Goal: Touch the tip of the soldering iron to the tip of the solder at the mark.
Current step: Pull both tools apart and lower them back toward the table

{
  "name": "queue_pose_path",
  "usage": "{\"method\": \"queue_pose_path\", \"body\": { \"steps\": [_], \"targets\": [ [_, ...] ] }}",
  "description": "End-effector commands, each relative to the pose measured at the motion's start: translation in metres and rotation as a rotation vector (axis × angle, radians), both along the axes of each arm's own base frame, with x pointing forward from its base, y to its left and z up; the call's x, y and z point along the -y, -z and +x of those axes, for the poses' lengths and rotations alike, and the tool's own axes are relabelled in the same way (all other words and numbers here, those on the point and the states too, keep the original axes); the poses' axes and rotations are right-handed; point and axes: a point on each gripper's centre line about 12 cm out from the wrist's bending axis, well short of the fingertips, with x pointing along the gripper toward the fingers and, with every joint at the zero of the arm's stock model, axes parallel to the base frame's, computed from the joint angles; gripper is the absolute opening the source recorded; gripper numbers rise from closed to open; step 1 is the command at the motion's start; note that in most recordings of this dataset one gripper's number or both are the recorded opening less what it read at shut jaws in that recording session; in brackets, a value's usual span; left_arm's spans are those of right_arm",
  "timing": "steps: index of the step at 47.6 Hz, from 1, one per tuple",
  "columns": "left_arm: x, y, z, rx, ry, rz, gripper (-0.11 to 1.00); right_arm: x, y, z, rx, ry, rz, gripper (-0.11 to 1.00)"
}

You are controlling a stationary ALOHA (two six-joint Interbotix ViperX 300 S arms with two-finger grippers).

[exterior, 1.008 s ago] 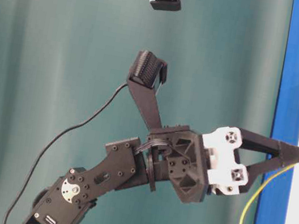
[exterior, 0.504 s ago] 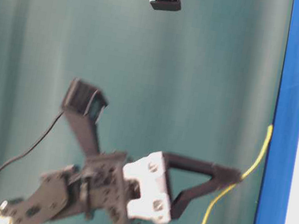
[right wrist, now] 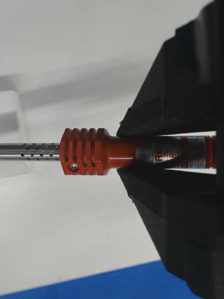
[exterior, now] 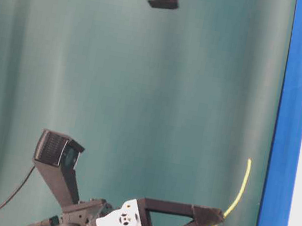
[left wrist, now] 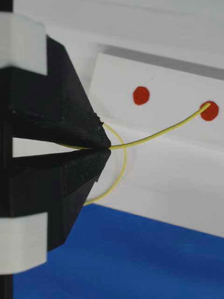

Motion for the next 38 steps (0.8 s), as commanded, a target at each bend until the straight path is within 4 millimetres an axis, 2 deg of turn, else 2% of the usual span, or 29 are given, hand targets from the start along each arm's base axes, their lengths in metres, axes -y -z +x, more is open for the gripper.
{"method": "queue_pose_path", "body": {
  "steps": [1, 21, 31, 38],
  "targets": [
    [0.0, -0.013, -0.003, 0.044, -0.002, 0.008, 0.03, 0.0, -0.019, -0.003, 0.062, 0.001, -0.017, 0.06],
    [0.003, -0.011, -0.015, 0.085, 0.002, 0.012, 0.03, -0.015, -0.052, -0.054, 0.21, -0.005, -0.05, 0.06],
    [0.004, -0.014, -0.017, 0.131, 0.0, 0.015, 0.03, -0.014, -0.05, -0.052, 0.205, -0.002, -0.044, 0.06],
    [0.019, -0.019, -0.019, 0.151, 0.007, -0.017, 0.03, -0.022, -0.054, -0.05, 0.225, -0.001, 0.0, 0.06]
  ]
}}
